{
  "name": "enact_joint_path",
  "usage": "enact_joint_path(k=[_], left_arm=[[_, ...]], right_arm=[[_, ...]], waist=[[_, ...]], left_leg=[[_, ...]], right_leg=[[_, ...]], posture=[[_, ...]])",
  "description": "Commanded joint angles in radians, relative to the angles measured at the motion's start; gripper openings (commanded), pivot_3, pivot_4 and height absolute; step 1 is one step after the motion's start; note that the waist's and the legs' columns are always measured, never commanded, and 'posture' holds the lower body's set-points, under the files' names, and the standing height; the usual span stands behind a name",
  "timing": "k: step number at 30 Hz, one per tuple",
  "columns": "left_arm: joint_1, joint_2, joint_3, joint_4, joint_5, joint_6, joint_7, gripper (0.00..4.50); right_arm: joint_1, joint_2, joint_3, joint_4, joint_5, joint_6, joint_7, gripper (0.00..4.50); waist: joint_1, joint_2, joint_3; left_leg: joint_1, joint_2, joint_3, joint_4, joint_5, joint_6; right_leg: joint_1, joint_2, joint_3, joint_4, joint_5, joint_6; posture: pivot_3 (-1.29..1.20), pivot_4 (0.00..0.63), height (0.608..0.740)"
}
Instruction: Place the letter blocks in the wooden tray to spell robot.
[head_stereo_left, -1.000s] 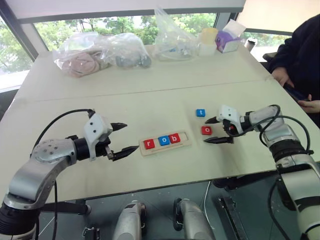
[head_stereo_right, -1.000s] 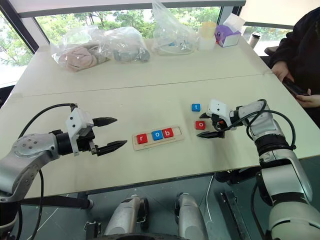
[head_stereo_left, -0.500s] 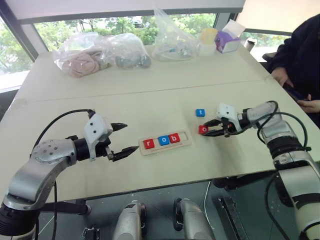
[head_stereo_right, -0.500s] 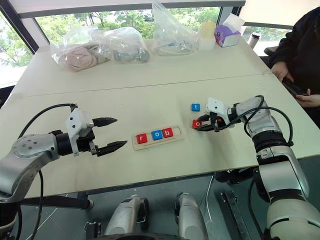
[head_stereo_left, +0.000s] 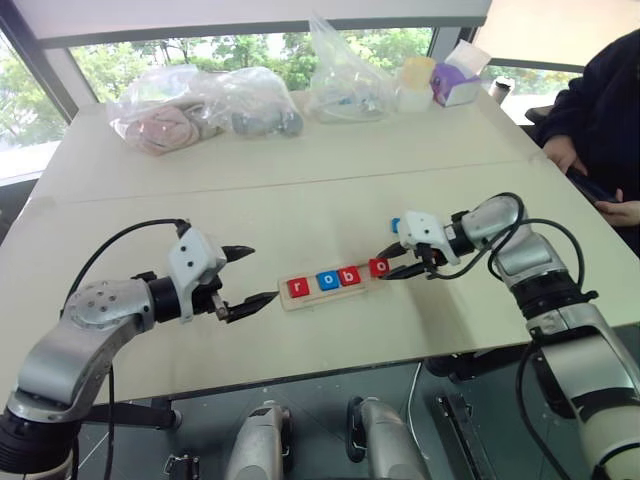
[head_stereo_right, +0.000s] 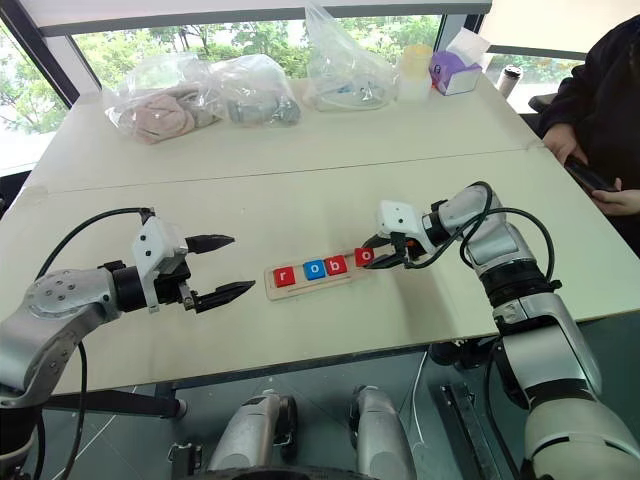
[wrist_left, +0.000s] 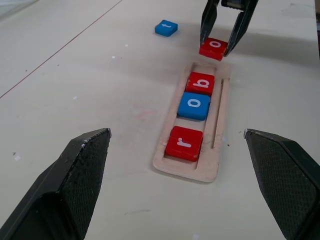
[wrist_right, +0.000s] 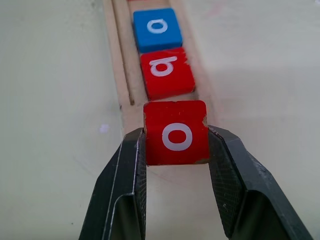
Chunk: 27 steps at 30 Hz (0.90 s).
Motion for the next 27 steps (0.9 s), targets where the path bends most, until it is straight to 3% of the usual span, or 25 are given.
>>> enact_joint_path(k=[1, 27], left_arm=[[0.001, 0.003, 0.028, -0.04, -0.012, 0.002, 0.009, 4.5], [0.034, -0.009, 0.038, -0.08, -0.022, 0.018, 0.048, 4.5]], right_arm=[[-0.037, 0.014, 0.002, 0.018, -0.011, -0.028, -0.006, 1.14], [-0.104, 0.085, 0.027, 0.146, -0.055, -0.095, 0.006, 1.14]], waist=[[0.0, 0.0, 0.0], [-0.001, 0.0, 0.0]], left_leg=[[0.0, 0.0, 0.0, 0.0, 0.0, 0.0], [0.001, 0.0, 0.0, 0.001, 0.001, -0.002]], right_leg=[[0.0, 0.0, 0.0, 0.001, 0.0, 0.0], [-0.001, 0.0, 0.0, 0.004, 0.0, 0.0]], posture=[[0.0, 0.15, 0.725], [0.0, 0.15, 0.725]])
